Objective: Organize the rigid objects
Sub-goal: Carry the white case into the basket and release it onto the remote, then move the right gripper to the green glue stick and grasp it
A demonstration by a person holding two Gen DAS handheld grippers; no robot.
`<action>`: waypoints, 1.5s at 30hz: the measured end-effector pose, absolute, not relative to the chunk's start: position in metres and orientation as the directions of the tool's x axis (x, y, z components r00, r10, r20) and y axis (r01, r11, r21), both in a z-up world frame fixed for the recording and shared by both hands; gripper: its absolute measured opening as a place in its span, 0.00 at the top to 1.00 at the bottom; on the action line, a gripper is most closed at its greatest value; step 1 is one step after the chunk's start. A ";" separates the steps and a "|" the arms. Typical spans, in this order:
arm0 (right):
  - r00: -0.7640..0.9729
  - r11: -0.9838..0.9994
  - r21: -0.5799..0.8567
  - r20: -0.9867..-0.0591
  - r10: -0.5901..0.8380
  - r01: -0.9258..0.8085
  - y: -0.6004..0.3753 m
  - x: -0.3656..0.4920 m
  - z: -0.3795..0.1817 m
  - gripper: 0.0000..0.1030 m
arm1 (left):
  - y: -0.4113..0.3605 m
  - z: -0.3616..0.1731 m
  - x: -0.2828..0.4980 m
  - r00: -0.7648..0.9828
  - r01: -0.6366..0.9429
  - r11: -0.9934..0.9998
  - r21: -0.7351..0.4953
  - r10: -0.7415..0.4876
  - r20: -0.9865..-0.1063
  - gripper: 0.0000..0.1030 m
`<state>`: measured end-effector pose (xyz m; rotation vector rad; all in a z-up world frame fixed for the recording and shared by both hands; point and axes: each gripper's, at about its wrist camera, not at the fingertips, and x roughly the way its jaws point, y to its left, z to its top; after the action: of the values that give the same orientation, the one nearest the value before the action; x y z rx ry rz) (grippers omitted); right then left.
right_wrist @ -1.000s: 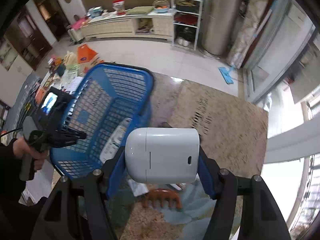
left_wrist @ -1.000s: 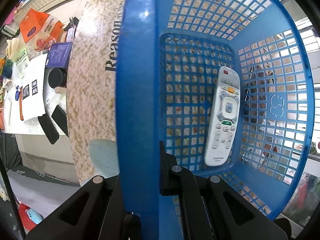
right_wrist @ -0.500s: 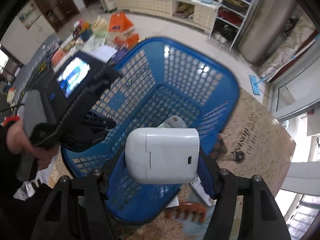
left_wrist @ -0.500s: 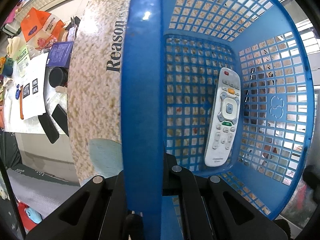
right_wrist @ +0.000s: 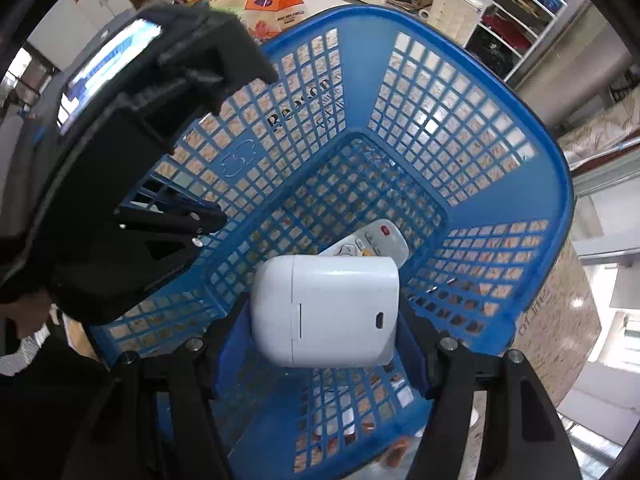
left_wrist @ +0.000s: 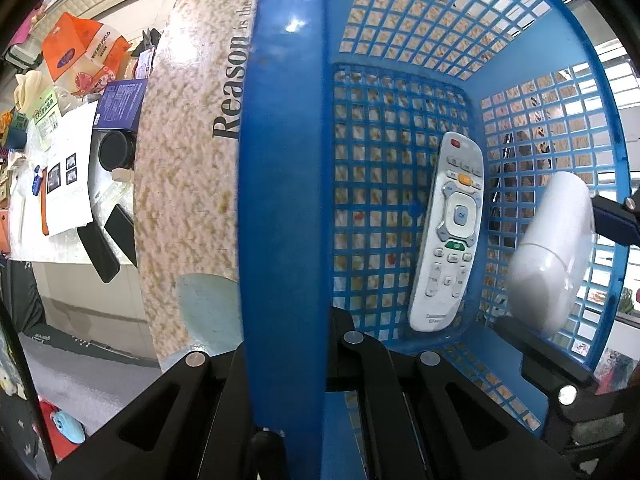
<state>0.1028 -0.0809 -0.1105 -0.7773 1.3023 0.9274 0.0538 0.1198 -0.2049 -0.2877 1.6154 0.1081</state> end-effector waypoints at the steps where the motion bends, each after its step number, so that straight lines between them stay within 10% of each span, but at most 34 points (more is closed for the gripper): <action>1: 0.027 0.436 0.028 -0.992 0.120 -0.899 -0.079 0.102 -0.112 0.38 | 0.120 -0.205 0.054 -0.041 -0.251 0.962 -0.105 -0.119 -0.992 0.98; 19: 0.045 0.398 0.003 -0.993 0.111 -0.917 -0.071 0.099 -0.120 0.34 | 0.121 -0.206 0.053 -0.040 -0.255 0.961 -0.107 -0.121 -0.992 0.98; 29: 0.031 0.400 0.025 -0.991 0.133 -0.916 -0.079 0.097 -0.107 0.02 | 0.124 -0.205 0.052 -0.038 -0.264 0.958 -0.110 -0.124 -0.992 0.98; 45: 0.139 0.572 0.029 -0.959 0.248 -0.820 -0.182 0.121 -0.017 0.00 | 0.119 -0.205 0.053 -0.038 -0.254 0.962 -0.097 -0.110 -0.993 0.98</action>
<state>0.1211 -0.1824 -0.0172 -0.5929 1.1918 0.8402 0.0532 0.1190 -0.2053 -0.2845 1.6123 0.1188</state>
